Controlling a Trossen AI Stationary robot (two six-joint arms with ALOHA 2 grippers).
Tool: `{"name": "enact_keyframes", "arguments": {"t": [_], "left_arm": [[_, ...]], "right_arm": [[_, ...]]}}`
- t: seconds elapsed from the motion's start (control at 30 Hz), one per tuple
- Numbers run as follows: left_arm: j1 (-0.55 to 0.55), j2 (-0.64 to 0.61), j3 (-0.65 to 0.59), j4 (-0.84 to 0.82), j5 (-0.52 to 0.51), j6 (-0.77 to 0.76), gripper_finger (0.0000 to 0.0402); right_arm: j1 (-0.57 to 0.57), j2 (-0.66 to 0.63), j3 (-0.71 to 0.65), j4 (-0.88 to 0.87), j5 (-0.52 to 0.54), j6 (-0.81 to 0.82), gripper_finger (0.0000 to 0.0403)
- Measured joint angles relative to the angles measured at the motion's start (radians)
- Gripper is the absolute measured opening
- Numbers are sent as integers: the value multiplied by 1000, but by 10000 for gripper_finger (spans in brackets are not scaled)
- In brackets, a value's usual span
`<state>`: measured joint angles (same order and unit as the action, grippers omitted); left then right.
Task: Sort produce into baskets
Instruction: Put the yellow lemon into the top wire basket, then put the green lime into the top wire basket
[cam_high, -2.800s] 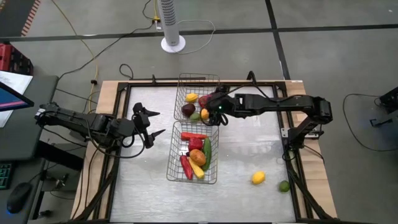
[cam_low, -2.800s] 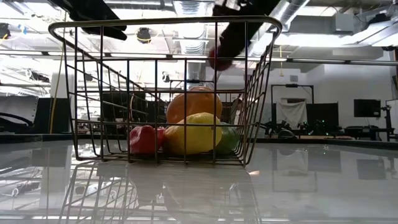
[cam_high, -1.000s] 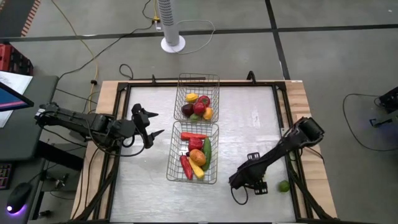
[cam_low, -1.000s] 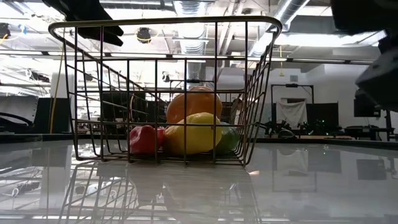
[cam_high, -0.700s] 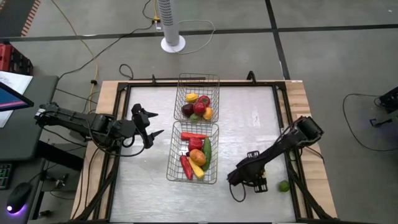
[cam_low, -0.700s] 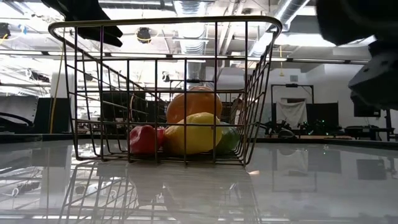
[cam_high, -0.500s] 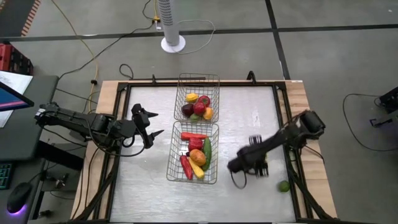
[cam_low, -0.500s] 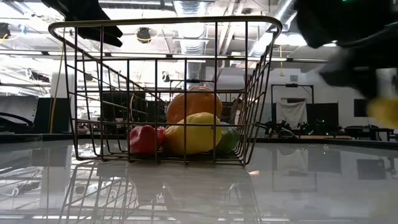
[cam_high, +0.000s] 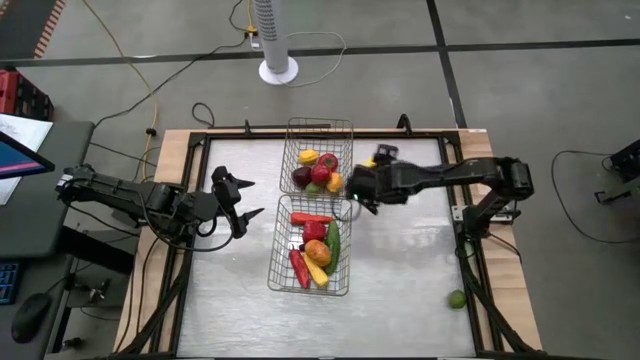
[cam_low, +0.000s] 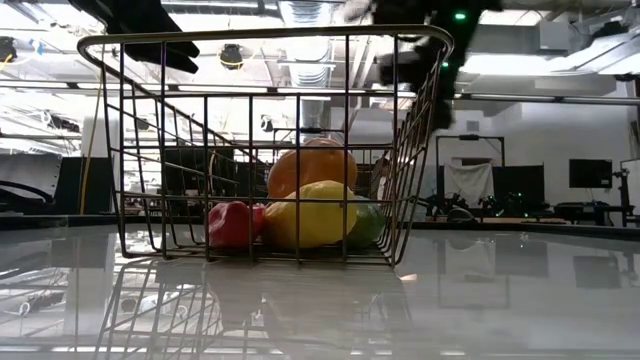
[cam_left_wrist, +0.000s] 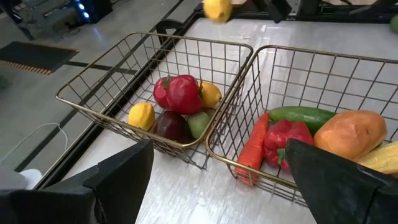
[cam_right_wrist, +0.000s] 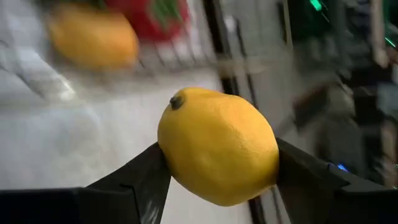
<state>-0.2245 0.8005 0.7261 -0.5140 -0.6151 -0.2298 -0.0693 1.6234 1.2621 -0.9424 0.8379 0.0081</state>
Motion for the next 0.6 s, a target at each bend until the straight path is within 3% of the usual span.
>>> {"name": "enact_keyframes", "arguments": {"t": [0.1,0.3,0.47,0.6], "left_arm": [[0,0,0,0,1,0,352],[0,0,0,0,5,21,352],[0,0,0,2,0,41,352],[0,0,0,2,4,27,352]], "right_arm": [[-34,2,15,173,-93,-156,276],[-46,2,44,304,-151,-288,284],[-45,2,58,435,-313,-304,334],[-46,1,58,449,-340,-304,384]]}}
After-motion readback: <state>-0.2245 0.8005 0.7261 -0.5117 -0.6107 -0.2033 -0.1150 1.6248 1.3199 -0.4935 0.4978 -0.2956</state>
